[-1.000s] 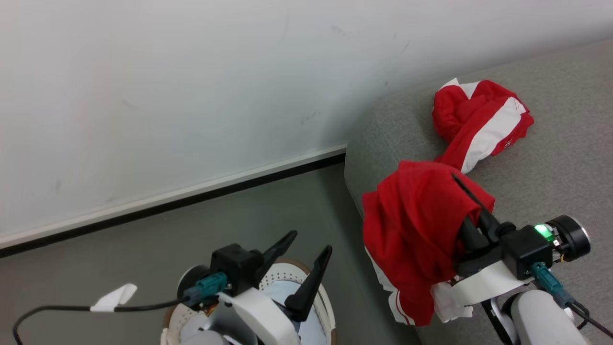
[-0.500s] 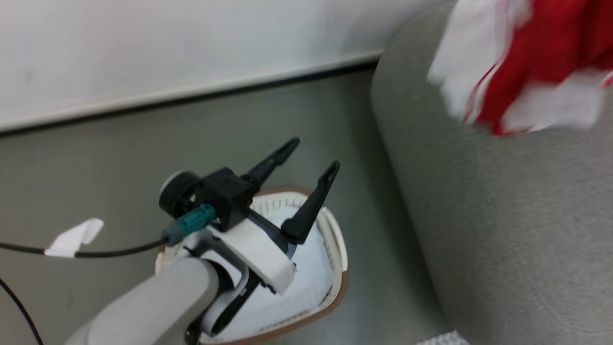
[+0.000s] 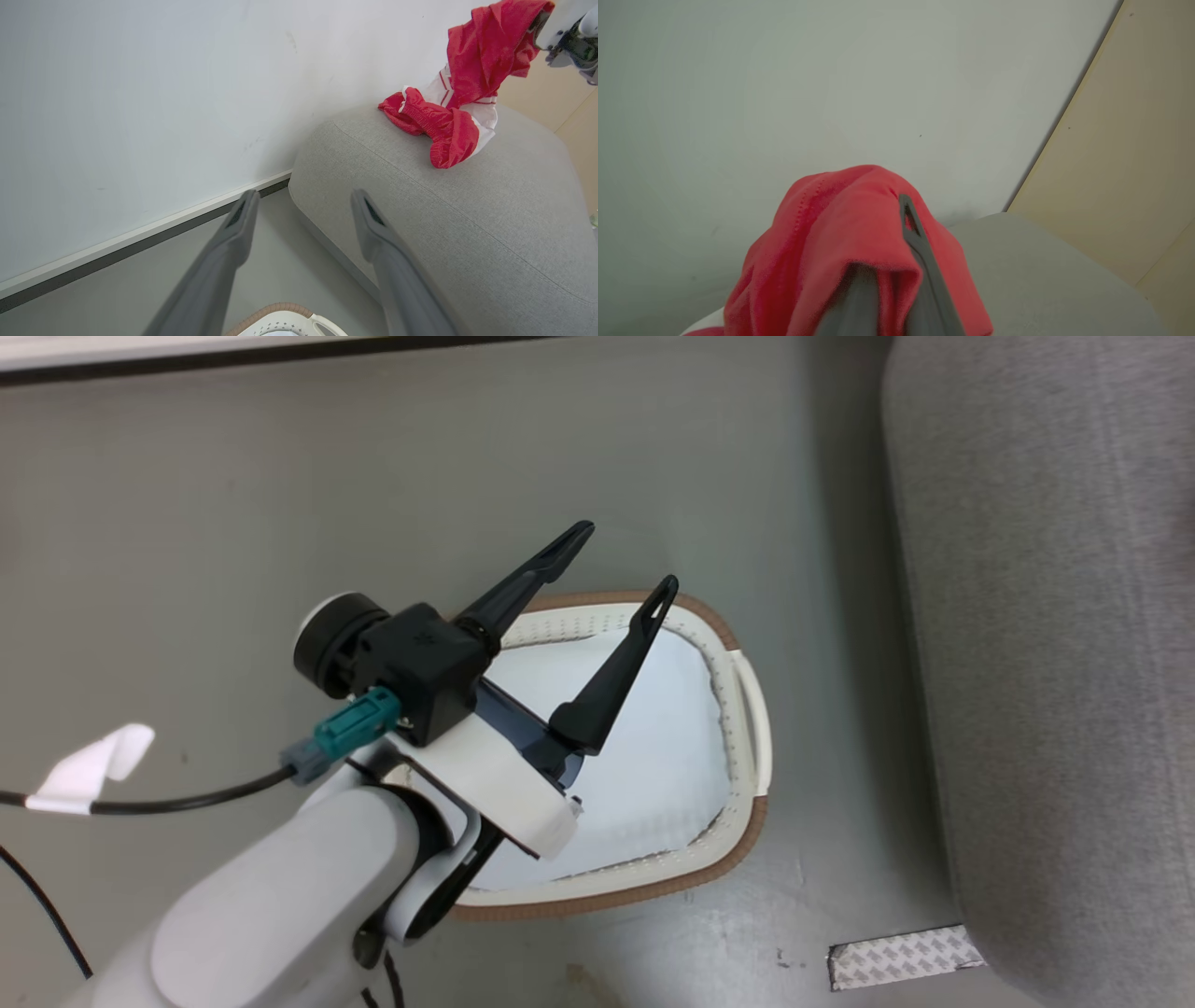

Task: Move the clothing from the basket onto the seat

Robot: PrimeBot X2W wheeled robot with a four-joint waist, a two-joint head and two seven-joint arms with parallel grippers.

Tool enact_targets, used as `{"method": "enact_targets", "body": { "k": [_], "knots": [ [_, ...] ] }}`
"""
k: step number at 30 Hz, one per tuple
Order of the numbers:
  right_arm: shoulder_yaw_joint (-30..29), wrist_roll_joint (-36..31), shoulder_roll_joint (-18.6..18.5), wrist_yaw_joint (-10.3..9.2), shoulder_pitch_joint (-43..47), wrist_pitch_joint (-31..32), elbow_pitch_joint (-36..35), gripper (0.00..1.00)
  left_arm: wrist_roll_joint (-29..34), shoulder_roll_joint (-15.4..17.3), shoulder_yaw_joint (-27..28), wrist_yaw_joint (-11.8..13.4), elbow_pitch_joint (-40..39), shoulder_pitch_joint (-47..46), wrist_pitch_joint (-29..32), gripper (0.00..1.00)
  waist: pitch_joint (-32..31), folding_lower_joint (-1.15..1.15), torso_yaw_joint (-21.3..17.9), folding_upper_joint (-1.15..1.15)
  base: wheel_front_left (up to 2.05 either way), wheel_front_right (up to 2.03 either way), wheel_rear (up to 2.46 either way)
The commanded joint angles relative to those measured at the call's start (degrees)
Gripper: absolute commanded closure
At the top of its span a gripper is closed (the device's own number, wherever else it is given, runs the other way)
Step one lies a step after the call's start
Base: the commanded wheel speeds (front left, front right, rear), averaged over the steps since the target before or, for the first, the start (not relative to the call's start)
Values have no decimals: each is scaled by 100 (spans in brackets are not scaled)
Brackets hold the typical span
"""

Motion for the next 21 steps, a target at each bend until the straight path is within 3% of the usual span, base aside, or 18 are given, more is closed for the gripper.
{"method": "enact_targets", "body": {
  "k": [1,4,5,6,7,8,13,21],
  "knots": [
    [-197,-233,191,-15,325,-135,298,100,16,-1,16,36,47,54,-57,0,114,-2,134,0,0,0,0],
    [-620,-690,313,-16,631,-408,671,97,-58,13,16,89,115,219,-111,0,93,-2,145,0,0,0,0],
    [-761,-807,395,-16,696,-492,743,85,-60,32,6,95,132,269,-132,0,66,-2,141,0,0,0,0],
    [-884,-943,510,-16,751,-586,801,62,-74,69,9,104,157,326,-162,0,34,-2,133,0,0,0,0],
    [-972,-1108,625,-15,800,-655,847,25,-96,106,15,113,182,382,-170,0,-5,-2,119,0,0,0,0],
    [-1066,-1234,728,-15,847,-704,878,0,-112,140,35,138,208,442,-199,0,-51,-2,99,0,0,0,0],
    [-1243,-1674,1087,-15,1058,-1039,992,0,-252,208,141,237,316,703,-382,0,-449,-2,-37,0,0,0,0],
    [-648,-1444,1528,-15,2214,-1416,784,0,-489,179,234,386,591,1289,-734,0,-1443,-2,-225,0,0,0,0]
  ]
}}
